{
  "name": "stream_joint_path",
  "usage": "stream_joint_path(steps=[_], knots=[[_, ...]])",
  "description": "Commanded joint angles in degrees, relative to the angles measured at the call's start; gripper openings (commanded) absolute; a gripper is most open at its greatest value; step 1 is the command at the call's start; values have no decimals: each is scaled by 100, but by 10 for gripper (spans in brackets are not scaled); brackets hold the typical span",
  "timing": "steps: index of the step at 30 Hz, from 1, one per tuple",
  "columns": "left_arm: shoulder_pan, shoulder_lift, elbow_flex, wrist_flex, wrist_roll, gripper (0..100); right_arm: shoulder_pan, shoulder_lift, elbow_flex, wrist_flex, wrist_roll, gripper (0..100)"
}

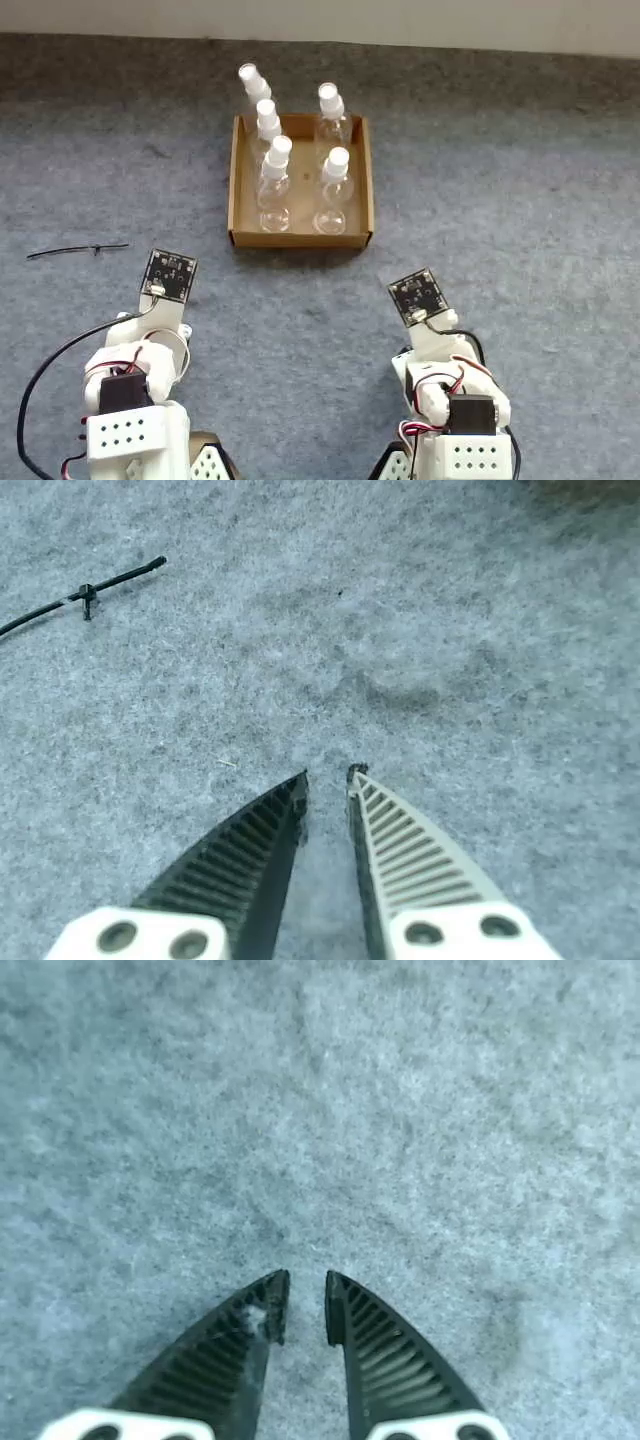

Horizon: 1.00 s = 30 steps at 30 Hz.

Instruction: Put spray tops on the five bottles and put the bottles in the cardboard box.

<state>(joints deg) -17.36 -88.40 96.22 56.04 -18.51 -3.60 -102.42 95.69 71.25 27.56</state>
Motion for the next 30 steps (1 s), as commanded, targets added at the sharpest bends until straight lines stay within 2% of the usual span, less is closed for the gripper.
stream_joint_path(steps=[1,15,19,23,27,30], knots=[[-13,22,110,26,-53,72,48,13,690,31,62,37],[40,-48,145,53,-53,72,40,13,690,31,62,37],[418,-409,145,149,-53,72,57,4,690,31,62,37],[1174,-1138,119,1020,-53,72,40,-4,690,40,62,37],[1279,-1684,101,2295,-53,72,40,-286,690,40,62,37],[1288,-1675,101,2198,-53,72,40,-312,690,48,62,37]])
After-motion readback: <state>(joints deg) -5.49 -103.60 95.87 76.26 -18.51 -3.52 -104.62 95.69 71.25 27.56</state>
